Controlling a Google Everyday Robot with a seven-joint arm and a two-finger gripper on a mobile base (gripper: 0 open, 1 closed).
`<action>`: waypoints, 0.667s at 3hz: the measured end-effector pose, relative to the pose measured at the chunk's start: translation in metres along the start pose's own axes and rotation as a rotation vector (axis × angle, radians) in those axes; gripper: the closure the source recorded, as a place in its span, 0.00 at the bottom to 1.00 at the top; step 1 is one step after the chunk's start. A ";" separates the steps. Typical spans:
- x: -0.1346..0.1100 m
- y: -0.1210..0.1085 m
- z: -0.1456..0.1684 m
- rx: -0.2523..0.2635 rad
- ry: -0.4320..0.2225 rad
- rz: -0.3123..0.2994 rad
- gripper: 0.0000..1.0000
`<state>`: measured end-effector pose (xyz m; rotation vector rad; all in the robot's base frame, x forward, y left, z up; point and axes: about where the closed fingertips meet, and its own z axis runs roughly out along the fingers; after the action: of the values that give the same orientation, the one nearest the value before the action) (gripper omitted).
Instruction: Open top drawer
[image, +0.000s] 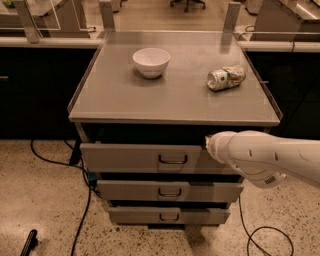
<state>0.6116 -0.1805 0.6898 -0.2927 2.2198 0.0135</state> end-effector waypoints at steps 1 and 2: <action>-0.001 0.000 -0.001 0.000 0.000 0.000 1.00; 0.009 -0.010 -0.008 0.014 0.018 0.024 1.00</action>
Offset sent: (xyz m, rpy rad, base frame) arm -0.1292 -0.1206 0.0083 0.0559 0.2122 -0.3190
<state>0.6022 -0.1932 0.6886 -0.2595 2.2399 0.0082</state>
